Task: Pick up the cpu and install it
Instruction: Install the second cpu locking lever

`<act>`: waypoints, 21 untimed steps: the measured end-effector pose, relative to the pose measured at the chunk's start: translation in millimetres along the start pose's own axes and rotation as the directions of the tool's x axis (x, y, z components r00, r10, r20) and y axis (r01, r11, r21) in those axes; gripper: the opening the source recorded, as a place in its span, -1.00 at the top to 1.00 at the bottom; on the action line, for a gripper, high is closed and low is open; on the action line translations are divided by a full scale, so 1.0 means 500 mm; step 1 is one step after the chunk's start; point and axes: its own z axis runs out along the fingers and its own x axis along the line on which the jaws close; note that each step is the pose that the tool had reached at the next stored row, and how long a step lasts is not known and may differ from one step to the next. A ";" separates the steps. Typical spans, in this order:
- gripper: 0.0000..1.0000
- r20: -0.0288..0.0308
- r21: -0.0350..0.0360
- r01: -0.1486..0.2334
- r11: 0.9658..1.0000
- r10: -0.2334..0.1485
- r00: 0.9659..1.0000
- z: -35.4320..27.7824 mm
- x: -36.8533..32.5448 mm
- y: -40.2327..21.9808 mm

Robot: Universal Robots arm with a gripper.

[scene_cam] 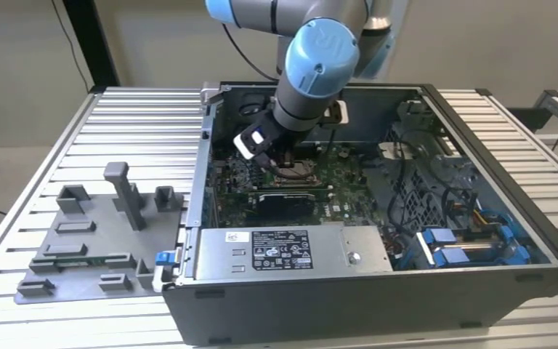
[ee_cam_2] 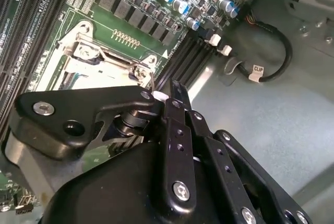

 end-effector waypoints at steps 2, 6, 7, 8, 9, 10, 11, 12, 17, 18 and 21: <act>1.00 0.000 0.000 0.000 1.000 0.000 1.000 0.000 0.000 0.003; 1.00 0.000 0.000 0.000 1.000 0.000 1.000 0.000 -0.001 0.009; 1.00 0.000 0.000 0.000 1.000 0.000 1.000 0.000 -0.001 0.011; 1.00 0.000 0.000 0.000 1.000 0.000 1.000 -0.001 -0.001 0.014; 1.00 0.000 0.000 0.000 1.000 0.000 1.000 -0.001 -0.001 0.015; 1.00 0.000 0.000 0.000 1.000 0.000 1.000 -0.001 -0.001 0.017; 1.00 0.000 0.000 0.000 1.000 0.000 1.000 0.000 -0.002 0.019; 1.00 0.000 0.000 0.000 1.000 0.000 1.000 0.000 -0.002 0.020; 1.00 0.000 0.000 0.000 1.000 0.000 1.000 0.001 -0.003 0.029; 1.00 0.000 0.000 0.000 1.000 0.000 1.000 0.001 -0.004 0.031; 1.00 0.000 0.000 0.000 1.000 0.000 1.000 0.002 -0.005 0.040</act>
